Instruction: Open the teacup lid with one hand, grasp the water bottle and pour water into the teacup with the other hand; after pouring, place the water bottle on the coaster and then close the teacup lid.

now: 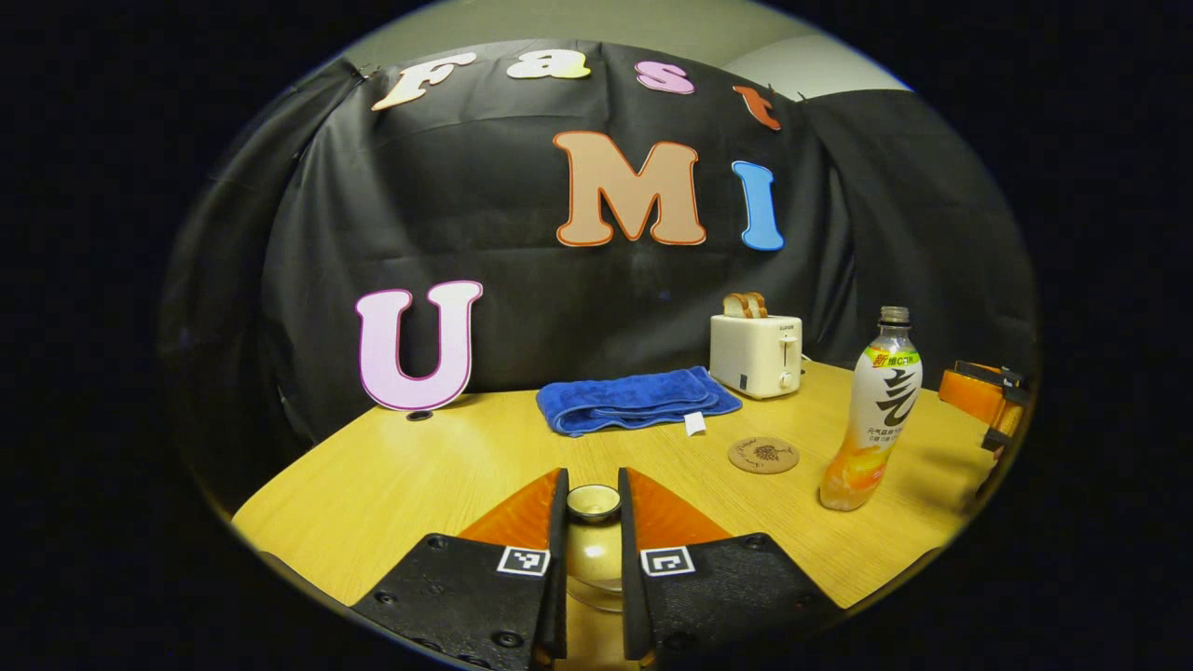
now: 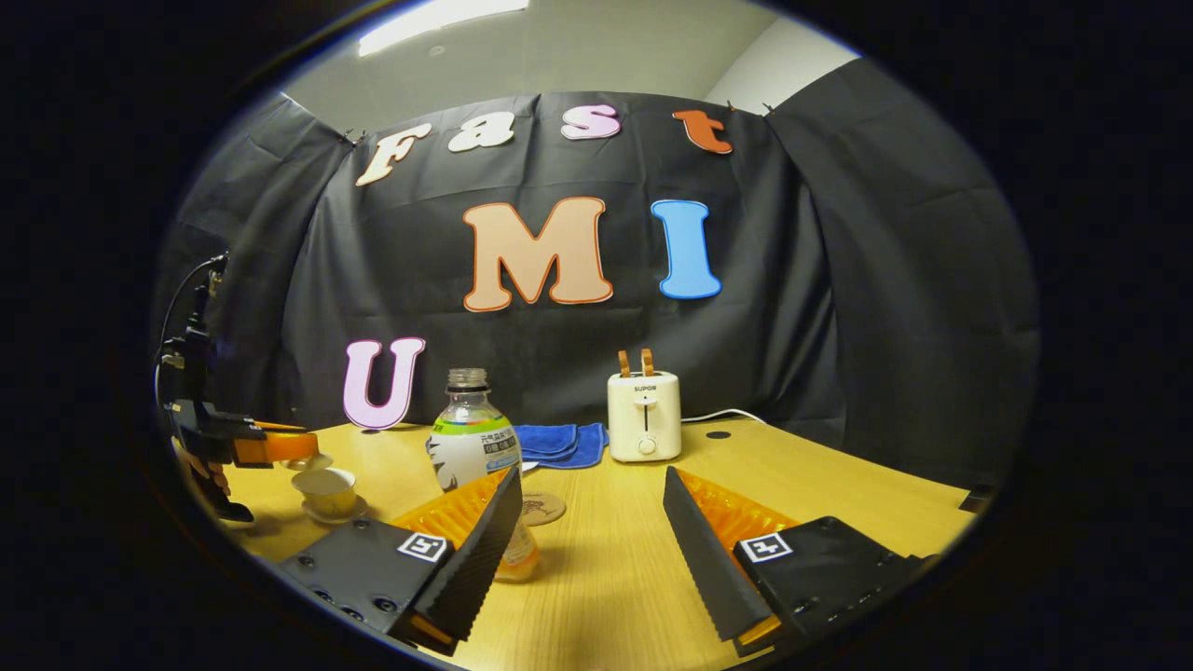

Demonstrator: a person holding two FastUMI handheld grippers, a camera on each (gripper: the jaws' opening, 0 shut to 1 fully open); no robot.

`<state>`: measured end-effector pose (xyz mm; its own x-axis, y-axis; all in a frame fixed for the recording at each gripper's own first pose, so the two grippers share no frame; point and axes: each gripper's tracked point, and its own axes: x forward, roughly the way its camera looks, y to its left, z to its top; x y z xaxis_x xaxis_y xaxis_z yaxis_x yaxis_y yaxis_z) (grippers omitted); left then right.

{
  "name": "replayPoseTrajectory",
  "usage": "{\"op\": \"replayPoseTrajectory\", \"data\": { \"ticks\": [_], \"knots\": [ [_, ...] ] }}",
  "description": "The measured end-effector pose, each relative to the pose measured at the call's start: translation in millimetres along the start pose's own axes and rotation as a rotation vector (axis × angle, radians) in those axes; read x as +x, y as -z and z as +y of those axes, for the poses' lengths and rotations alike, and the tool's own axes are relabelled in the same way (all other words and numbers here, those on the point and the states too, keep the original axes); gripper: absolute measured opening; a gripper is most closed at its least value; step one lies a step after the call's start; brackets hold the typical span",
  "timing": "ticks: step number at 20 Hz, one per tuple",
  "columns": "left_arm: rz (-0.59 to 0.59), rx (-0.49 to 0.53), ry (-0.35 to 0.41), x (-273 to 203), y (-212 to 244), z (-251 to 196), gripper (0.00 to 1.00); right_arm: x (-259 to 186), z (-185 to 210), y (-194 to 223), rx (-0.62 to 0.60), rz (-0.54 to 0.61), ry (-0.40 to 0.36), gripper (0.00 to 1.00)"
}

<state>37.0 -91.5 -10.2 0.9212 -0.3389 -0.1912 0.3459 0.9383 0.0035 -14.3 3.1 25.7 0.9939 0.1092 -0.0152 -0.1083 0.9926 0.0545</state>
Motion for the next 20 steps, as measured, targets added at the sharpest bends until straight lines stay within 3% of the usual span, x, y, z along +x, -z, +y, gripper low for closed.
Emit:
{"op": "replayPoseTrajectory", "data": {
  "ticks": [5, 10, 14, 20],
  "knots": [
    [-0.007, 0.013, -0.025, -13, -4, 15, 0.21, -7, 31, 15, 0.011, 0.057, -0.108, 0.95],
    [-0.015, 0.019, -0.038, -23, -4, 26, 0.20, -4, 58, 43, -0.065, 0.142, -0.184, 0.96],
    [-0.021, 0.021, -0.046, -29, -4, 31, 0.20, 13, 72, 56, -0.123, 0.168, -0.203, 0.96],
    [-0.022, 0.005, -0.057, -36, -4, 39, 0.20, 36, 83, 69, -0.098, 0.211, -0.184, 0.99]
  ]
}}
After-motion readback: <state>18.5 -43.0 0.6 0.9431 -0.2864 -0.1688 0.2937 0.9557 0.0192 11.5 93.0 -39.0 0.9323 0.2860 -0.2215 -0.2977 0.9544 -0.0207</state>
